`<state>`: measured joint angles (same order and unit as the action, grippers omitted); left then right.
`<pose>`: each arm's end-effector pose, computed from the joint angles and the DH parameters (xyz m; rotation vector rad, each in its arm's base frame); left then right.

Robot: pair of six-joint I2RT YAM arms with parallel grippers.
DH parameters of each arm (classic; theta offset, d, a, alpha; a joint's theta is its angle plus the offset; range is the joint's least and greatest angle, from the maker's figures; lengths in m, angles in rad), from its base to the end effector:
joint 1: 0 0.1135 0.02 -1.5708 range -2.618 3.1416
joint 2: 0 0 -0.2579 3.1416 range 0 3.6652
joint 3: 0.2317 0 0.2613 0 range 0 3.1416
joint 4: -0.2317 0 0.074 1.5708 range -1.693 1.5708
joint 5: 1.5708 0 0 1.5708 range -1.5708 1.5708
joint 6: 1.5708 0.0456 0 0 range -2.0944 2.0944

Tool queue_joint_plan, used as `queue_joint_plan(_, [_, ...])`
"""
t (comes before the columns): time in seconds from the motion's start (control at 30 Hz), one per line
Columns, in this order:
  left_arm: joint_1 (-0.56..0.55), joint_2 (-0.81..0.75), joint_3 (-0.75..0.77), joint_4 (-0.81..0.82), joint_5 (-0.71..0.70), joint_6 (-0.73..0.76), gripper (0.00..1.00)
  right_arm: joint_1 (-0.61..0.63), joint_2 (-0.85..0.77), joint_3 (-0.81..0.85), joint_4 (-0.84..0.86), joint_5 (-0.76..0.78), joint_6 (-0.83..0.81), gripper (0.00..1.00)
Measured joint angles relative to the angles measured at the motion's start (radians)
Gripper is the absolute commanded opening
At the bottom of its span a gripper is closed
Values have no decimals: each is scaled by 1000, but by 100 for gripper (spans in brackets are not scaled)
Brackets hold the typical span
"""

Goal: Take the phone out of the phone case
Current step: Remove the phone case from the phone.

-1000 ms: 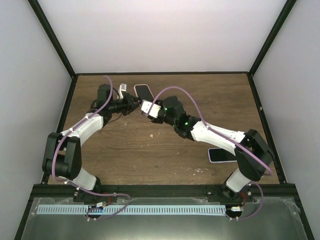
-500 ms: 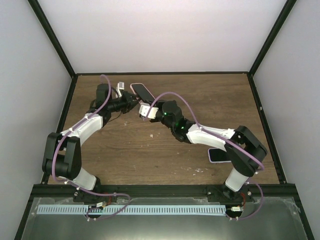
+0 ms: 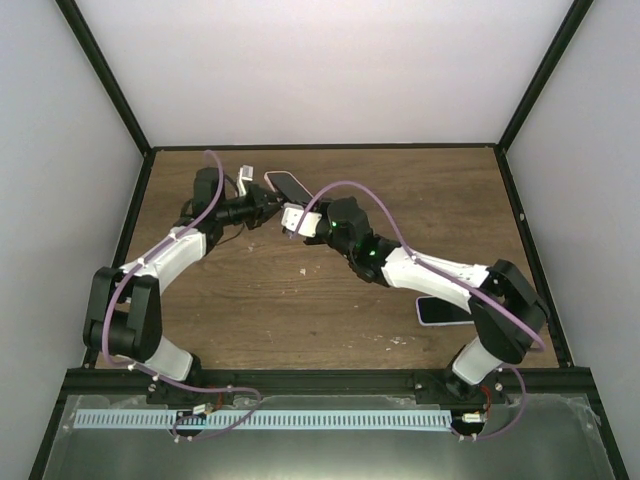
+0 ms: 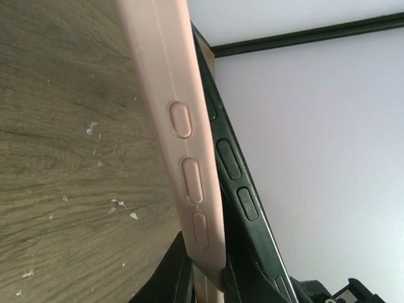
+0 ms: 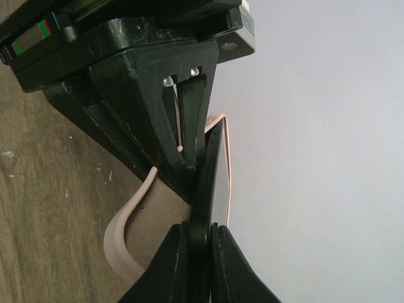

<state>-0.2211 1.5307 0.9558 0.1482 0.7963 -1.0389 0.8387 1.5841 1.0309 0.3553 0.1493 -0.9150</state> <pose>0.3364 -0.1090 0.2394 -0.3211 2.2079 -1.5489 0.2645 0.2841 0.2654 -1.2890 1.2133 -0.1873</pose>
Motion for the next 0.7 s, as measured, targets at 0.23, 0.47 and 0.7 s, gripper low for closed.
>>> queue_joint_plan(0.23, [-5,-10,15,-39,26,61,0,1,-47,-6,-53,-10,34,1])
queue_joint_plan(0.47, [-14,-10,19,-88,39,132,0,0,-76,-17,-101,-21,76,1])
queue_joint_plan(0.7, [-23,-10,33,-153,24,215,0,-12,-117,-17,-149,-25,134,1])
